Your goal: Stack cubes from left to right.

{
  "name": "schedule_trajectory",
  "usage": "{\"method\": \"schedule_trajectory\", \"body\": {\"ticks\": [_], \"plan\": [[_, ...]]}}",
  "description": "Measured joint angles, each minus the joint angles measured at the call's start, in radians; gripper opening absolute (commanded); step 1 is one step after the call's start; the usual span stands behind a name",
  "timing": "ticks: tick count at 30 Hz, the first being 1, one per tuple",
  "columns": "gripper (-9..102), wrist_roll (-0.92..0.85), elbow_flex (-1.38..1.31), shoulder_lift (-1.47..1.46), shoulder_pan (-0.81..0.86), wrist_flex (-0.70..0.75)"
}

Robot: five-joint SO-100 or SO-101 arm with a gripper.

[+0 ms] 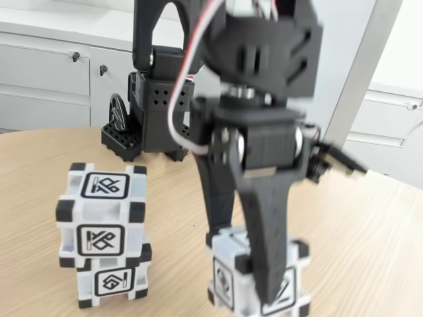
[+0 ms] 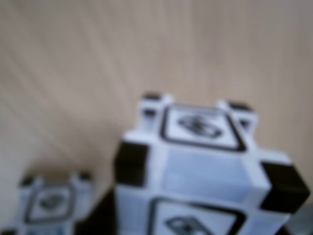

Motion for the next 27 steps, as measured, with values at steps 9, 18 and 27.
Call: {"method": "schedule_trajectory", "body": {"ticks": [9, 18, 27], "plan": [[14, 0.006, 0.0, 0.15, 0.0, 0.155], [16, 0.044, 0.0, 0.416, 0.006, 0.268], [16, 0.077, 0.0, 0.612, 0.006, 0.327]]}}
